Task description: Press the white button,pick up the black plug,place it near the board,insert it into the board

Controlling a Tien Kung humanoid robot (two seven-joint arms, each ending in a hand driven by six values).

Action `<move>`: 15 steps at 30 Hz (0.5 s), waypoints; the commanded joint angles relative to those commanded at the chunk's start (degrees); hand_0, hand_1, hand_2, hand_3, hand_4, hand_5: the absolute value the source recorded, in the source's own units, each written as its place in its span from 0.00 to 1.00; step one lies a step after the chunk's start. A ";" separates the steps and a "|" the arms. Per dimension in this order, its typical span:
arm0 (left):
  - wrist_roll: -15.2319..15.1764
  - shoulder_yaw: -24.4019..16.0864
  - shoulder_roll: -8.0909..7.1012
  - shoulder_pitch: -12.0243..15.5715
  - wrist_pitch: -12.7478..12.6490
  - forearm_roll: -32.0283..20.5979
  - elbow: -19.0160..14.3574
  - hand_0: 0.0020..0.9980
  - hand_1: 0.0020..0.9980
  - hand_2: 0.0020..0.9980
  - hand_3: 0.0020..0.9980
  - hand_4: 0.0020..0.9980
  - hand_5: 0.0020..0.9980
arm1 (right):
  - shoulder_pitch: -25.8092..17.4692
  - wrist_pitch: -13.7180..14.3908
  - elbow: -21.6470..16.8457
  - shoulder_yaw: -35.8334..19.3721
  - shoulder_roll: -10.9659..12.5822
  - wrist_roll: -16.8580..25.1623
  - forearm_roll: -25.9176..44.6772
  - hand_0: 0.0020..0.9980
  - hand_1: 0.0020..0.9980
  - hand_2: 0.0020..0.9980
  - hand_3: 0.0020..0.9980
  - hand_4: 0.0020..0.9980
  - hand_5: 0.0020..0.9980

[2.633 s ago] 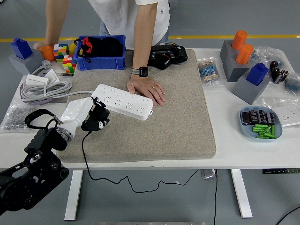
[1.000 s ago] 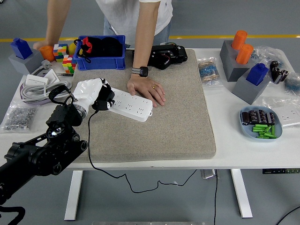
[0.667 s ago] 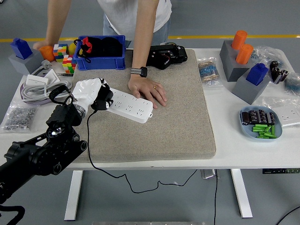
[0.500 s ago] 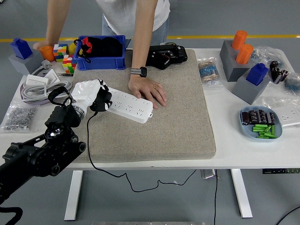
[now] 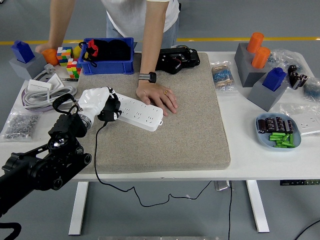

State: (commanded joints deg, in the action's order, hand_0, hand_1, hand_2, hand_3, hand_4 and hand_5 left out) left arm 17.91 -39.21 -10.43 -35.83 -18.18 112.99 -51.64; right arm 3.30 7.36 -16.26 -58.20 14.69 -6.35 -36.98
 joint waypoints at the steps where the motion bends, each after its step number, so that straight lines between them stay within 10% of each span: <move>1: 0.08 0.06 0.05 -0.06 0.10 0.09 0.24 0.26 0.26 0.34 0.49 0.50 0.00 | 0.00 -0.01 -0.01 0.01 -0.01 0.00 0.00 0.70 0.62 0.63 0.61 0.64 0.35; 15: 0.44 1.13 0.15 -0.70 0.71 -0.13 0.41 0.25 0.26 0.34 0.49 0.50 0.00 | -0.03 0.03 0.04 -0.21 -0.05 -0.02 -0.05 0.70 0.62 0.63 0.61 0.64 0.35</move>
State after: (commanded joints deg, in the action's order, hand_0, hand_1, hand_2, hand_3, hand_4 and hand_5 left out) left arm 18.35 -38.08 -10.28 -36.53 -17.46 112.87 -51.24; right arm 3.27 7.39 -16.22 -58.41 14.64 -6.36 -37.03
